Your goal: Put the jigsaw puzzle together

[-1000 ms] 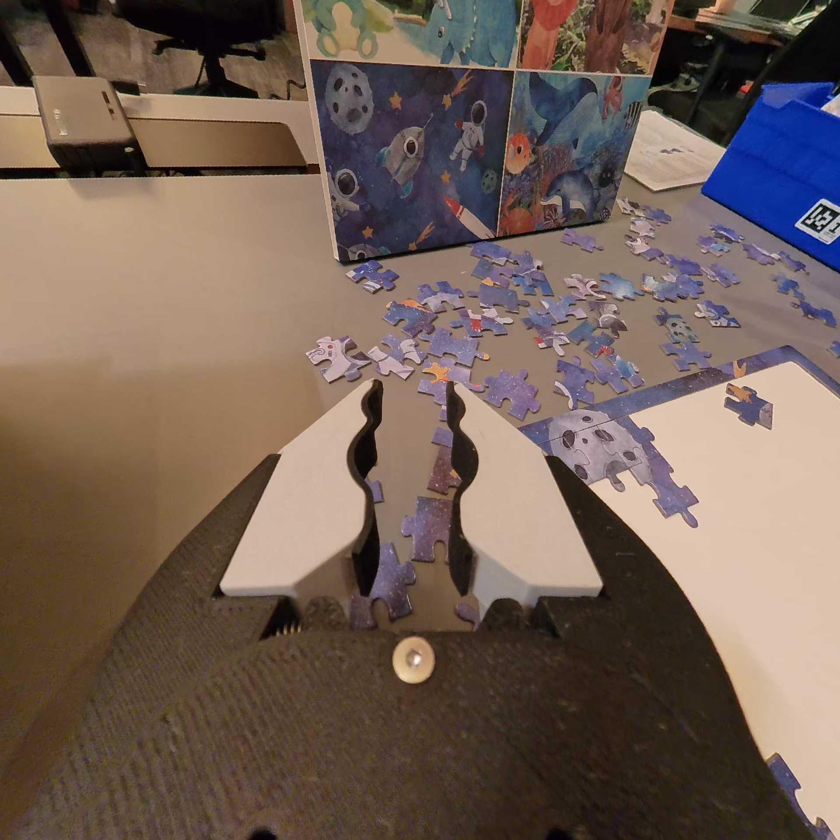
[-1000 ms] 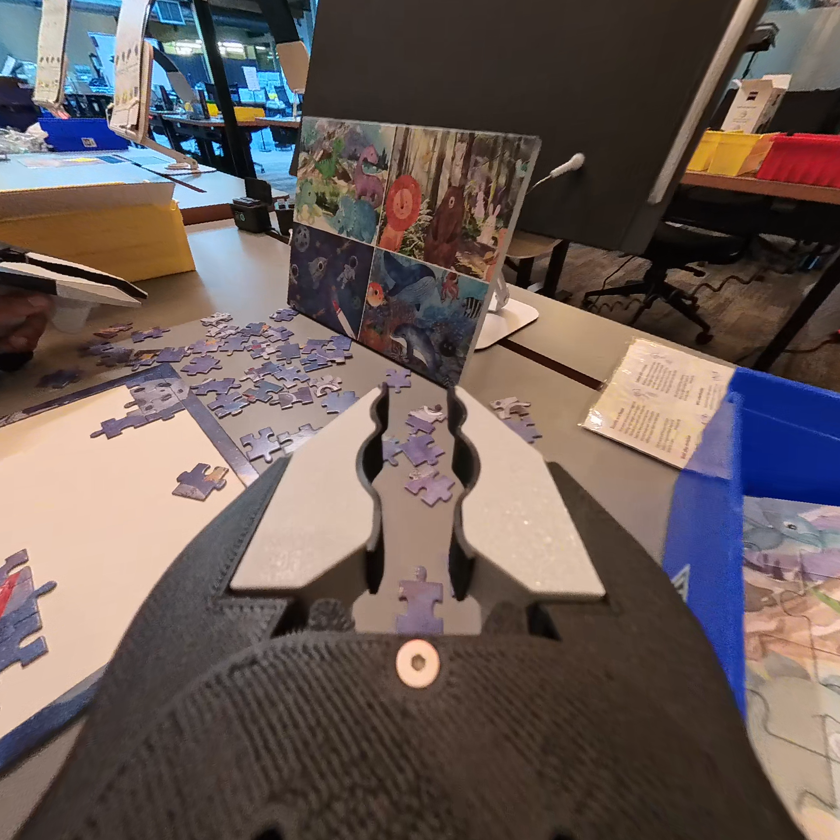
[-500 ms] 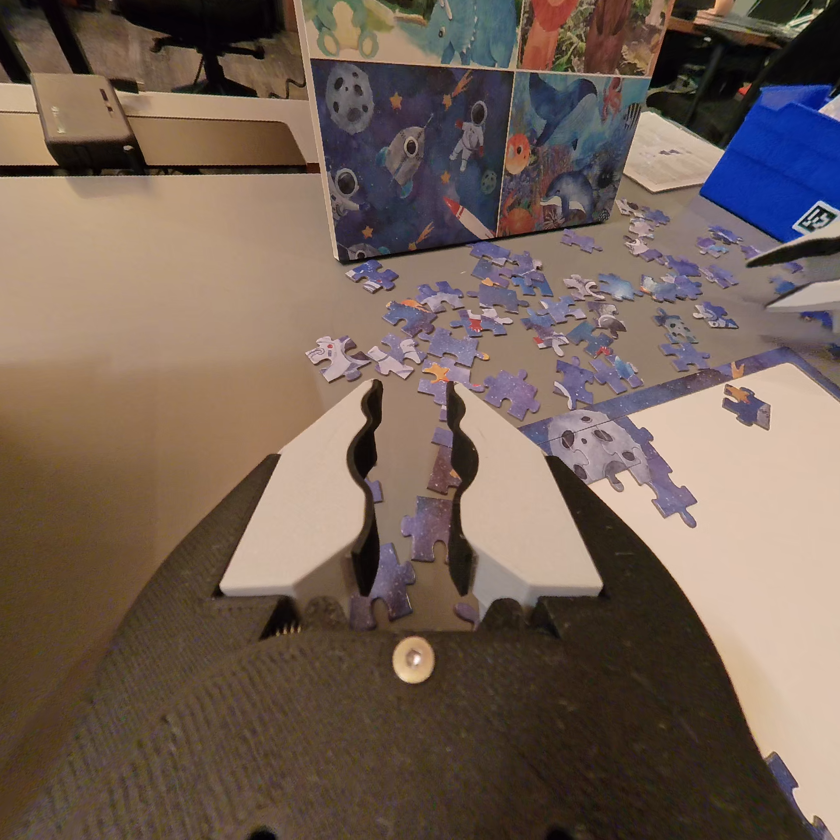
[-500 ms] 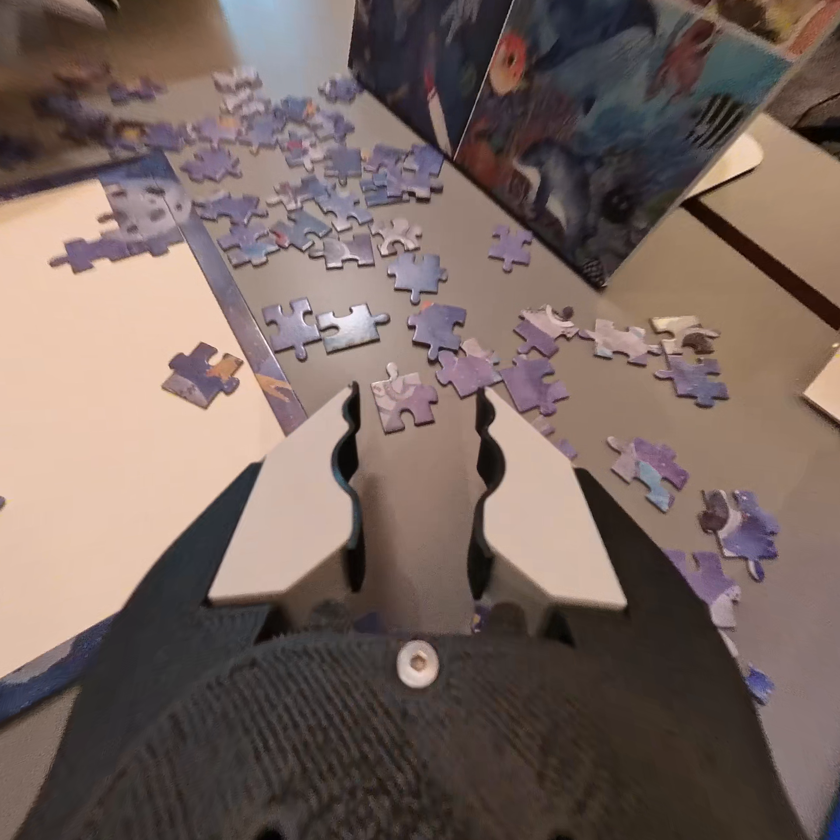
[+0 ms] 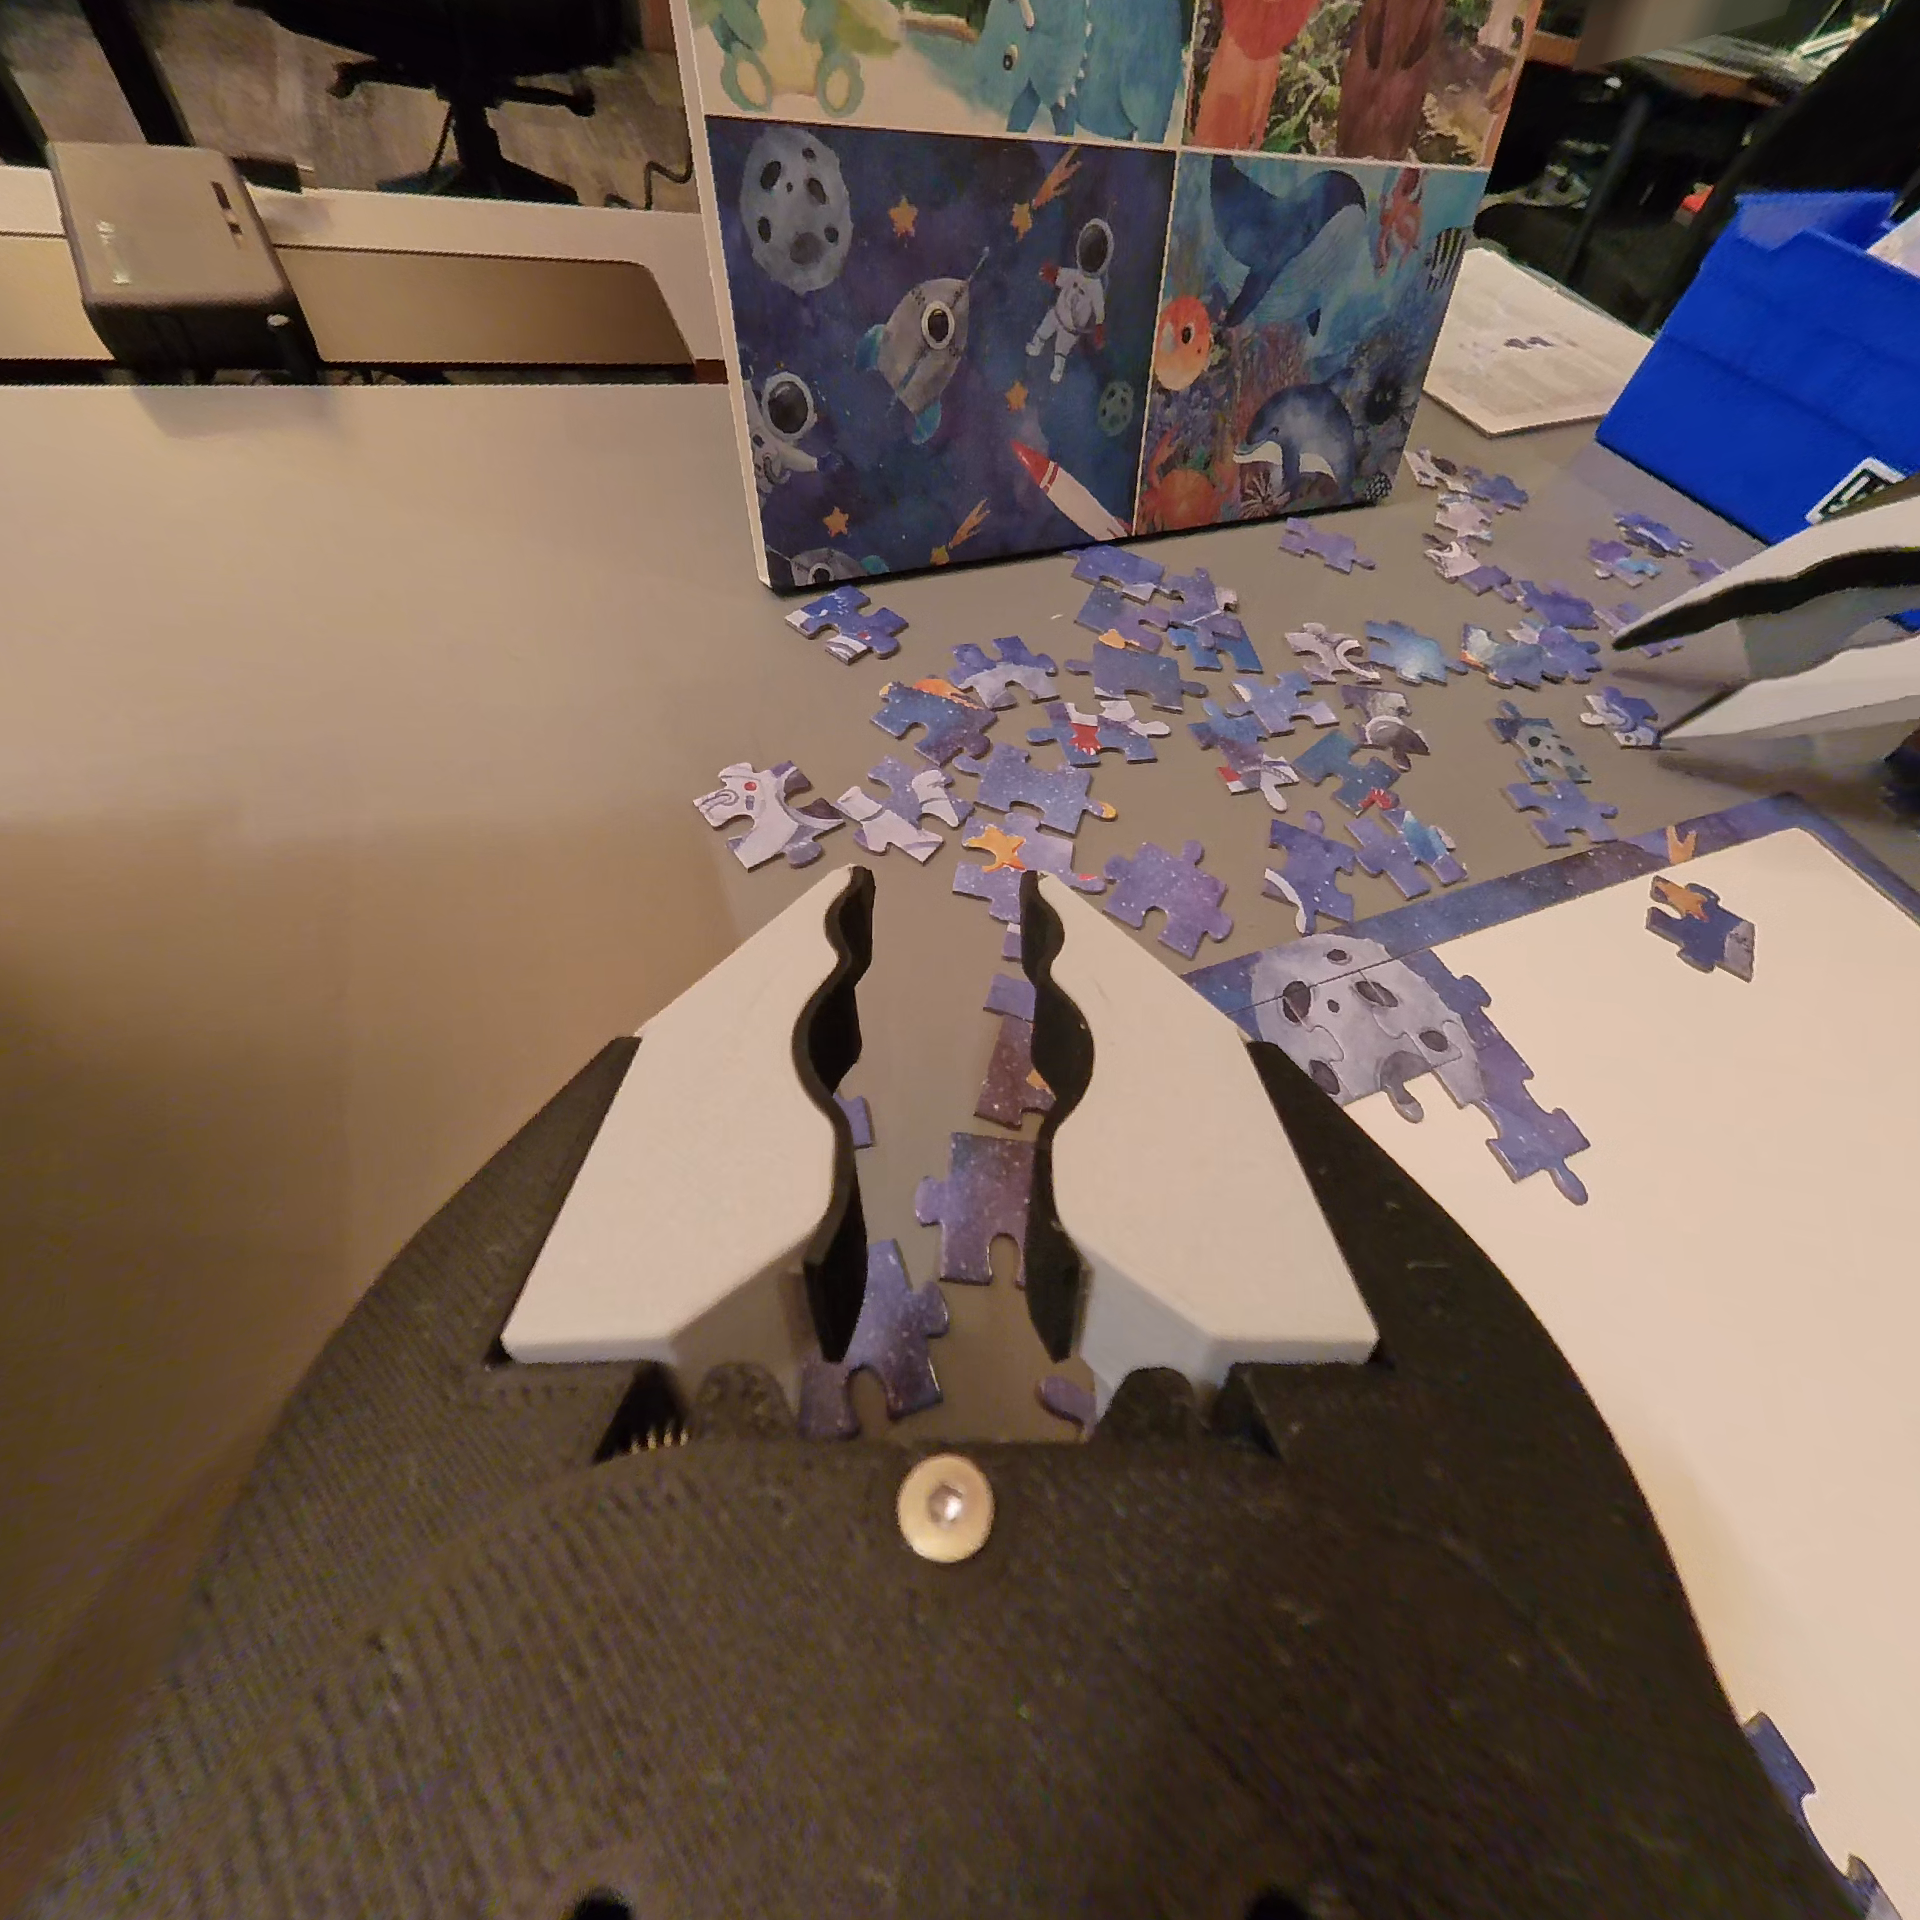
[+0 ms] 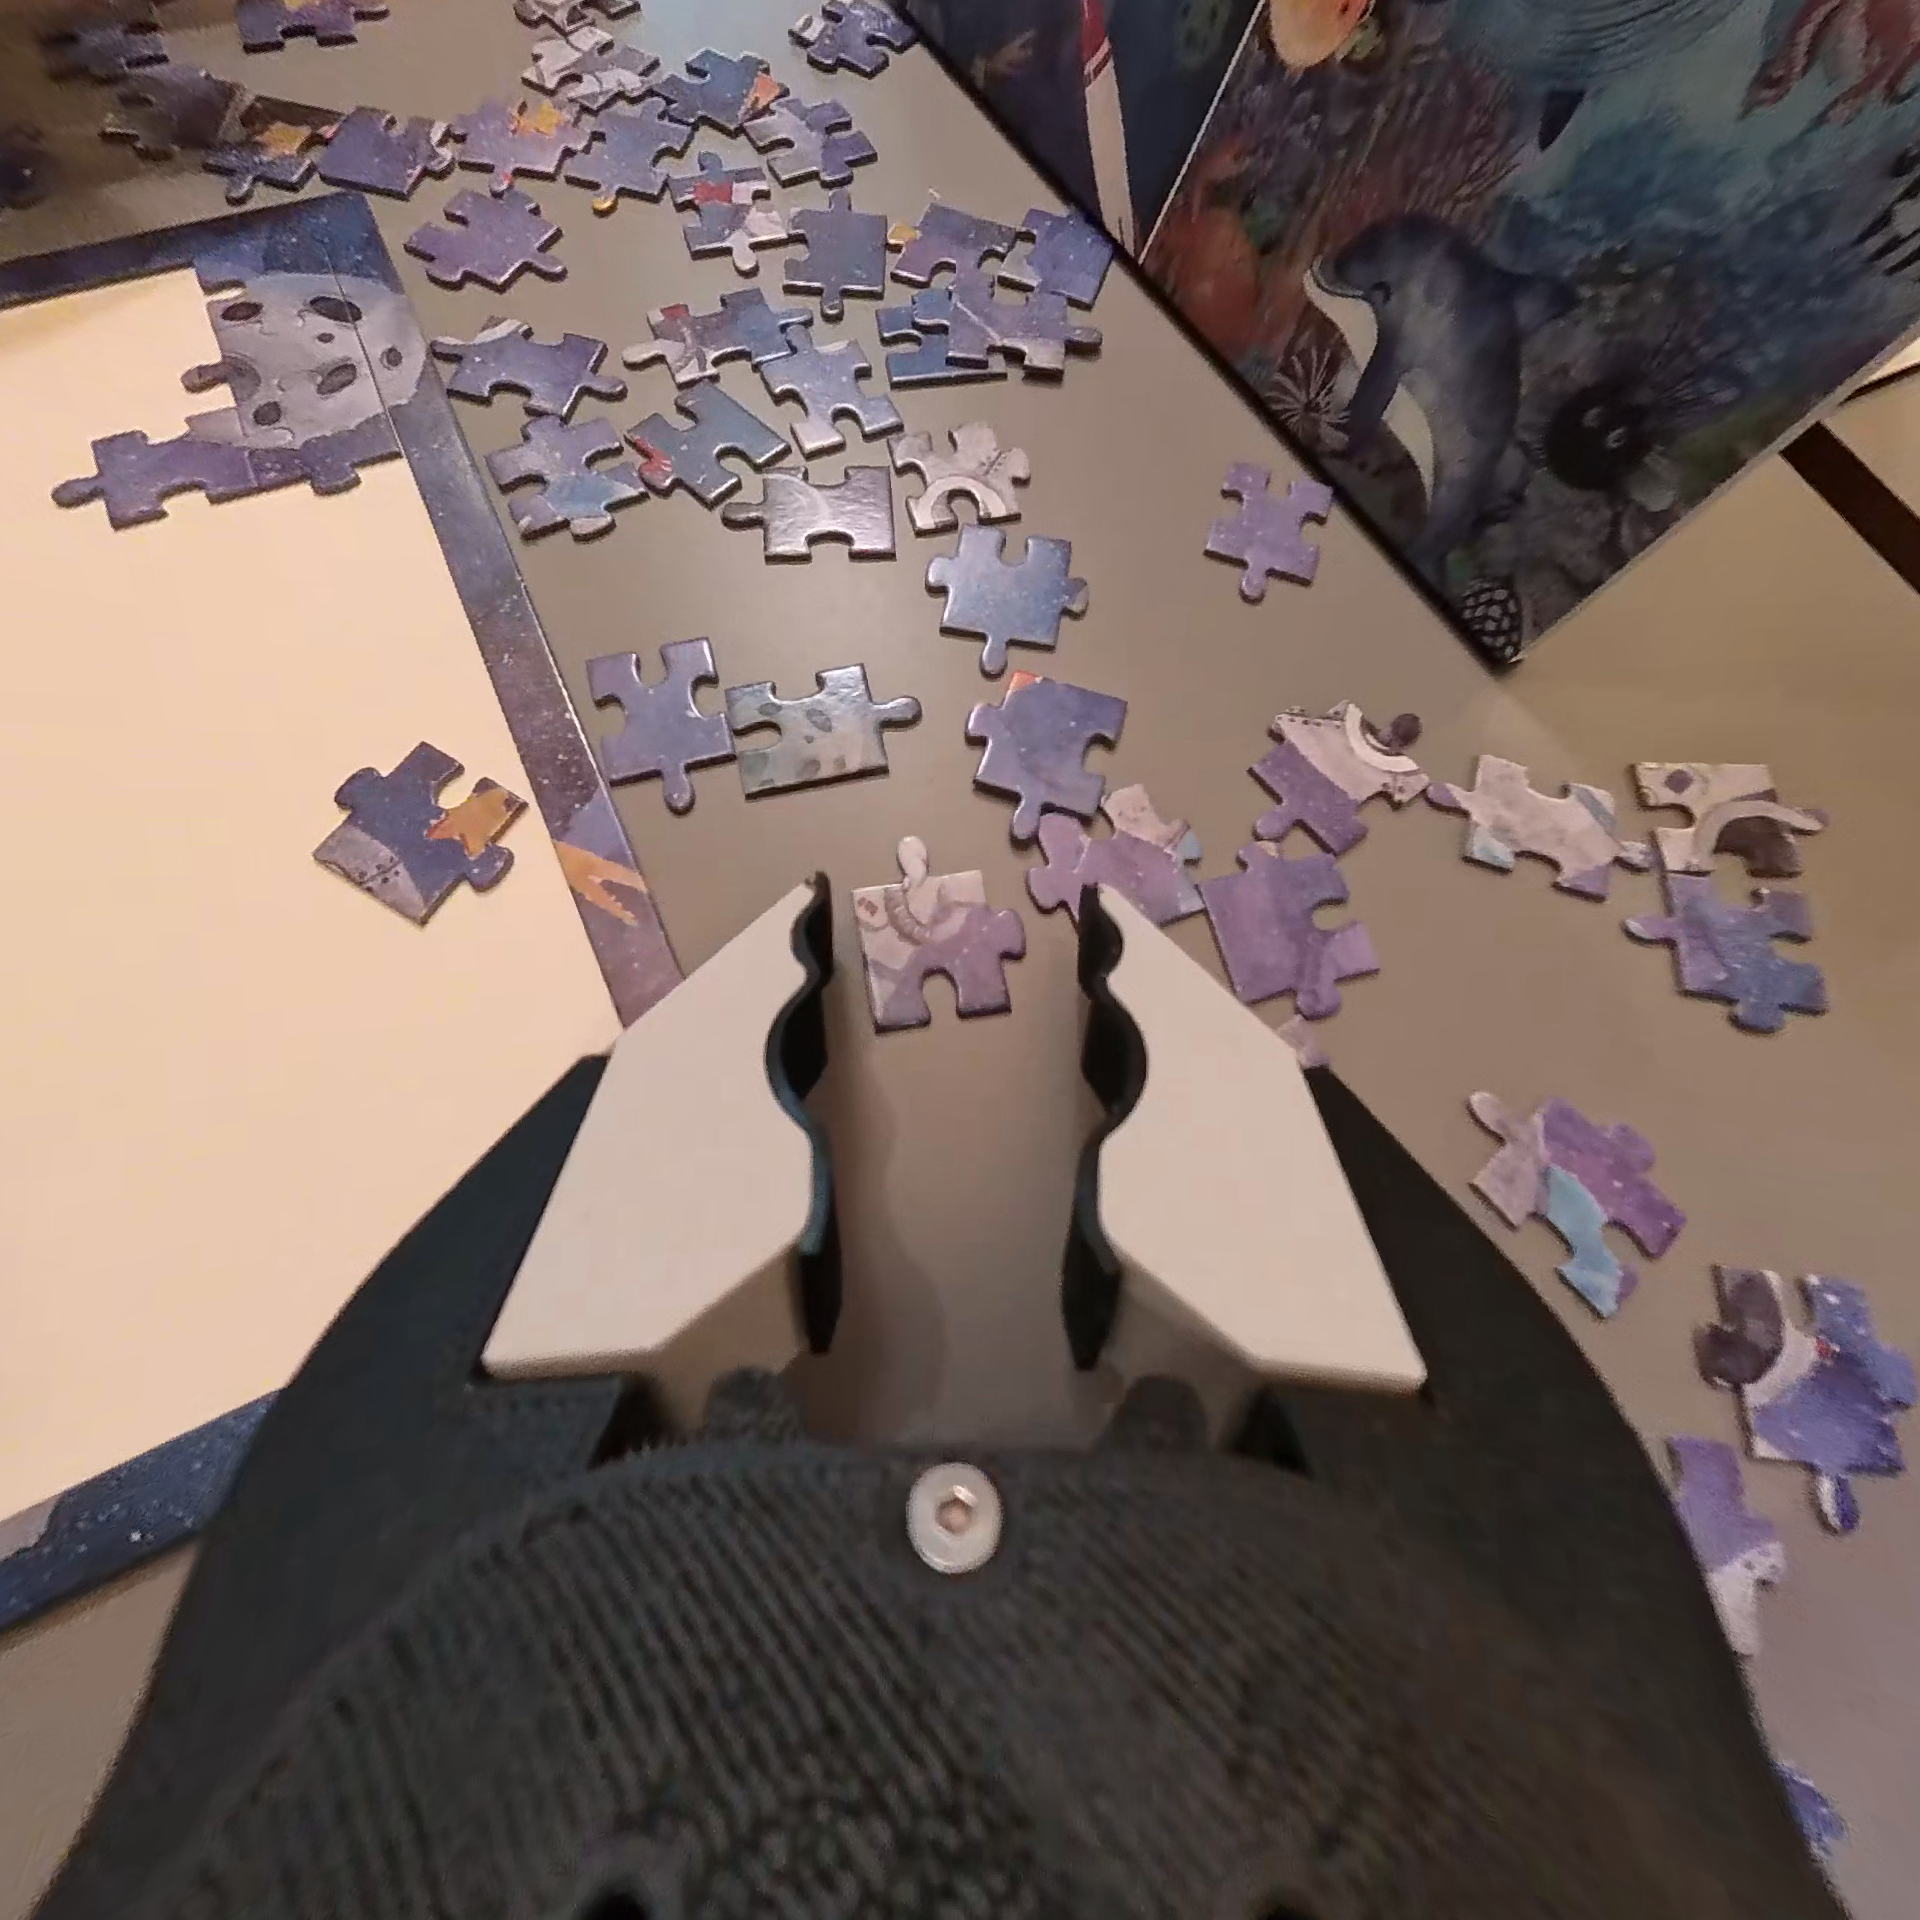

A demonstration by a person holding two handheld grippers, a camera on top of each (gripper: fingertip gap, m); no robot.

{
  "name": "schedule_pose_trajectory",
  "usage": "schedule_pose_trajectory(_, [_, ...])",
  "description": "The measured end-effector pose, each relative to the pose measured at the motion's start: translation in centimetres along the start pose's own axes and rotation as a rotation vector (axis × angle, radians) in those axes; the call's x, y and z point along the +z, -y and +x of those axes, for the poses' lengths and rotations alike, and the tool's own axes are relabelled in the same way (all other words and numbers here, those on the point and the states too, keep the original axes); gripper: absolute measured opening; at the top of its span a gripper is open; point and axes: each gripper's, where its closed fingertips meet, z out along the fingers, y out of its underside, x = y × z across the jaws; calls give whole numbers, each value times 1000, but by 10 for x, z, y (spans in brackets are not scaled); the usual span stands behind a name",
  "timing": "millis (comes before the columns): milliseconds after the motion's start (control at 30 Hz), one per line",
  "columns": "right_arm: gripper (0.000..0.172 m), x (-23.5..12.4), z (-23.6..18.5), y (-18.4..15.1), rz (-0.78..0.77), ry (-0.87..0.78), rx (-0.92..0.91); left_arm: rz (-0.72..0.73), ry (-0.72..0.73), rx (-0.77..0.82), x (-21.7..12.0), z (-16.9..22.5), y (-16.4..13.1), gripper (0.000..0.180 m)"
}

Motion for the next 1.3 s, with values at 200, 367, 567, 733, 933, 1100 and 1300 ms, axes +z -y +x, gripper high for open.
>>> schedule_pose_trajectory(200, [51, 5, -5, -7, -38, 24, 1, -2, 1, 2, 0, 0, 0, 26])
schedule_pose_trajectory(367, [51, 6, -5, -7, -40, 29, -1, -2, 1, 2, 0, 0, 0, 26])
schedule_pose_trajectory(567, [41, 5, -10, -7, -49, 56, 4, -1, 2, 3, 0, 0, 0, 26])
schedule_pose_trajectory(733, [32, 4, -12, -8, -50, 64, 2, -1, 2, 3, 0, 0, 0, 26])
schedule_pose_trajectory(933, [31, 4, -12, -8, -50, 53, -2, -1, 1, 4, 0, 0, 0, 26])
schedule_pose_trajectory(1100, [8, 1, -17, -2, -20, 70, -10, -2, 0, 3, 0, 0, 0, 26])
schedule_pose_trajectory(1300, [30, -6, -11, 4, -19, 3, -23, -3, -1, 2, 0, 0, 0, 26])
